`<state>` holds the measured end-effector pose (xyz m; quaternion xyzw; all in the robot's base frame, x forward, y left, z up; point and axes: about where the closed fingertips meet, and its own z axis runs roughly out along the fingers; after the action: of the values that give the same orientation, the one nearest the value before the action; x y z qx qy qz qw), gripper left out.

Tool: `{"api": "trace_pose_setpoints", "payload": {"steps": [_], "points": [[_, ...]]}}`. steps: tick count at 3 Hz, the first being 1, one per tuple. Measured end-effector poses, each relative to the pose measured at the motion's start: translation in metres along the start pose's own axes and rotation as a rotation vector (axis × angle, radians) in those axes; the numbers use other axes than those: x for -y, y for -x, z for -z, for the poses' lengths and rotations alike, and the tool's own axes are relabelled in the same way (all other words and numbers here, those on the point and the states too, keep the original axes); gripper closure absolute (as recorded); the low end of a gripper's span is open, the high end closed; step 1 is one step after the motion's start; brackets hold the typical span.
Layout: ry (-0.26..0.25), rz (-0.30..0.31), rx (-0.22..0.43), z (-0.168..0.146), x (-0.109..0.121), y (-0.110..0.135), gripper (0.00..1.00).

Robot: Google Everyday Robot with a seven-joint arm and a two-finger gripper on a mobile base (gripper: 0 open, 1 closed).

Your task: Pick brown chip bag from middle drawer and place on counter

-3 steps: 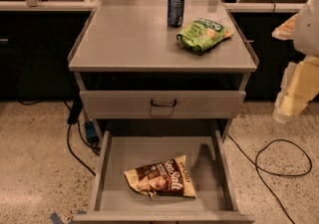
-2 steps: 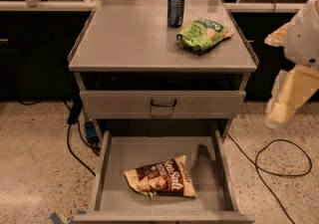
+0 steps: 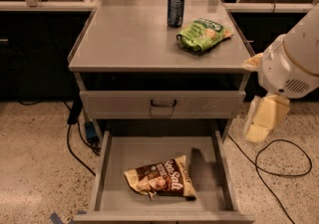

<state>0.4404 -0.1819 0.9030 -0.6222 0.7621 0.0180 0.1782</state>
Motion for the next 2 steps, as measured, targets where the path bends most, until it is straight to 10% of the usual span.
{"api": "trace_pose_setpoints", "payload": {"steps": [2], "points": [[0.023,0.001,0.049,-0.0596,-0.0156,-0.0022,0.00]]}}
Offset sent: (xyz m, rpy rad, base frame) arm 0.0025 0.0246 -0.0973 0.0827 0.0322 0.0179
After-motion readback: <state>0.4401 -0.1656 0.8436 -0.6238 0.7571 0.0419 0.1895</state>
